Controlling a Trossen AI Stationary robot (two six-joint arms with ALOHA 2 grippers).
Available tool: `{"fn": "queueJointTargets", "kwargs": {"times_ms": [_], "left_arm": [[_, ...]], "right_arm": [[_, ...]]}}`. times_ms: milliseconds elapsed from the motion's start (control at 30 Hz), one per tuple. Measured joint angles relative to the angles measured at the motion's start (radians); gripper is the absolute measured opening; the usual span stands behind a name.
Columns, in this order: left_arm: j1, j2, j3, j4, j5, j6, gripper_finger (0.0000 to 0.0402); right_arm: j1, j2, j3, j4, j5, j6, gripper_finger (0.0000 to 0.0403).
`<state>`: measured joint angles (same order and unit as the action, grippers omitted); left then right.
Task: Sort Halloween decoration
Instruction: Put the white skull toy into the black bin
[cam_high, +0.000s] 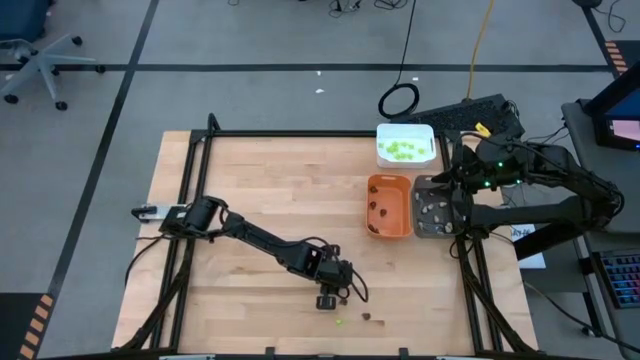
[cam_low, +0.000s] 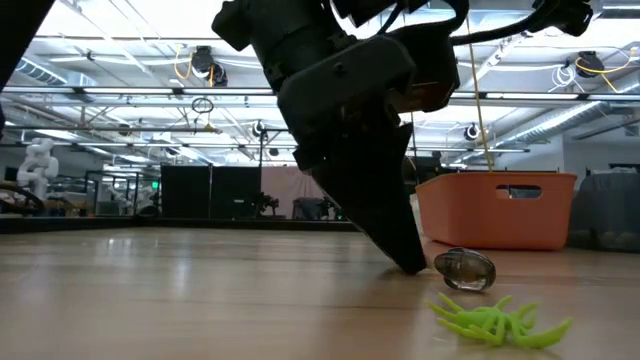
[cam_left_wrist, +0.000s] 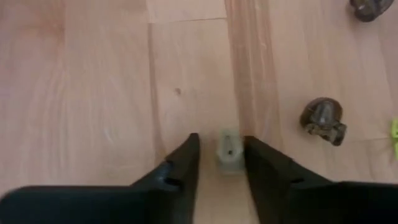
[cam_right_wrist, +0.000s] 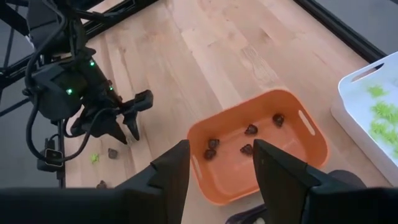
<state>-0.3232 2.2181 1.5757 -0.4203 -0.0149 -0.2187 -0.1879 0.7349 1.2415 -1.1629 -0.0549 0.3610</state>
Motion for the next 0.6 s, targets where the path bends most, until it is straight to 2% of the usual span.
{"fn": "queueJointTargets", "kwargs": {"times_ms": [133, 200, 433, 600], "left_arm": [[0.001, 0.000, 0.000, 0.006, 0.005, 0.022, 0.0047], [0.000, 0.000, 0.000, 0.011, 0.007, 0.018, 0.0023], [0.004, -0.012, -0.003, 0.010, 0.009, 0.016, 0.0039], [0.019, -0.104, -0.007, 0.006, 0.002, -0.012, 0.0035]], "right_arm": [[0.000, 0.001, 0.000, 0.000, 0.016, 0.035, 0.0160], [0.000, 0.001, 0.000, 0.001, 0.031, 0.062, 0.0160], [0.000, 0.005, 0.000, 0.036, 0.030, 0.094, 0.0160], [0.000, 0.007, 0.000, 0.126, -0.027, 0.116, 0.0160]]}}
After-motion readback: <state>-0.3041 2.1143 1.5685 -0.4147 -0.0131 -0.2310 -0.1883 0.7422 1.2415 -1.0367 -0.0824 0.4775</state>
